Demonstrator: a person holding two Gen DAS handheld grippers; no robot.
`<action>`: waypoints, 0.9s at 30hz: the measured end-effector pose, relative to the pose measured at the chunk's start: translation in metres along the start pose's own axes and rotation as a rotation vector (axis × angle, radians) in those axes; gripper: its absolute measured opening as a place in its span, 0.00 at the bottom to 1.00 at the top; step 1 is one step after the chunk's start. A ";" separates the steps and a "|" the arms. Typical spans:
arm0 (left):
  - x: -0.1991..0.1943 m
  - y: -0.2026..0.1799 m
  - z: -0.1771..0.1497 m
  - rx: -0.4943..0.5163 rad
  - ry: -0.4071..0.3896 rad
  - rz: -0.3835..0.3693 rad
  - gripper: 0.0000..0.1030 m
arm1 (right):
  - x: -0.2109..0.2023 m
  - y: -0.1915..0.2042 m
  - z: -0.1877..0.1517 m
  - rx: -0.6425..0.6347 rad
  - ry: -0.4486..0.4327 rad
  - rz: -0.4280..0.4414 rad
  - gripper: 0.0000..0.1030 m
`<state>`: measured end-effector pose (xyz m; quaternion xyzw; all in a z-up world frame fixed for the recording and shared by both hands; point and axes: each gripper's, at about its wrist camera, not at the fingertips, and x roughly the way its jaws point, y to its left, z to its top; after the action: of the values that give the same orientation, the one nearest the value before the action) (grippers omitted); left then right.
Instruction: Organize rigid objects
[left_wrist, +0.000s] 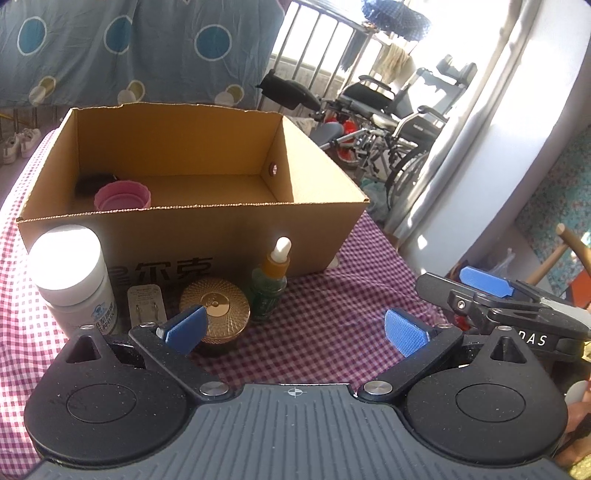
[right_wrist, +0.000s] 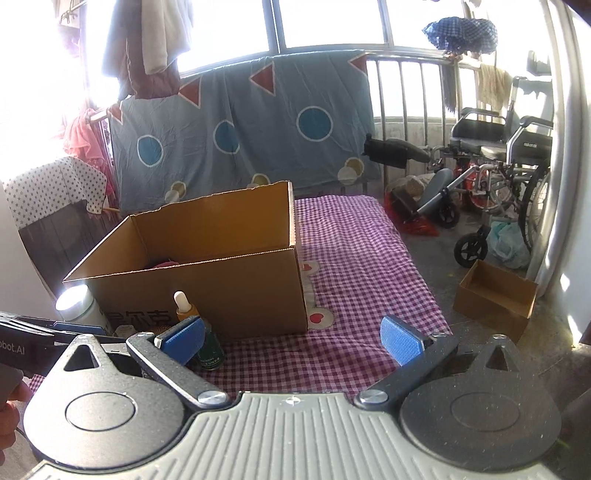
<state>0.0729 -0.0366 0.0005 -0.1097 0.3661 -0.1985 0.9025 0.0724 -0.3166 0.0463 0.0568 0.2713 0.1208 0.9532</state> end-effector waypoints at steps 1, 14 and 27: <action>0.000 -0.002 0.000 0.005 -0.009 -0.003 1.00 | 0.000 -0.001 0.000 0.007 0.002 0.001 1.00; 0.009 -0.012 -0.003 0.075 0.032 0.035 1.00 | -0.005 -0.005 -0.002 0.042 -0.007 0.018 1.00; 0.018 -0.025 -0.013 0.336 -0.080 0.192 0.98 | 0.015 0.008 0.005 0.100 0.021 0.122 1.00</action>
<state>0.0691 -0.0677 -0.0112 0.0701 0.3002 -0.1652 0.9368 0.0858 -0.3049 0.0449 0.1197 0.2829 0.1657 0.9371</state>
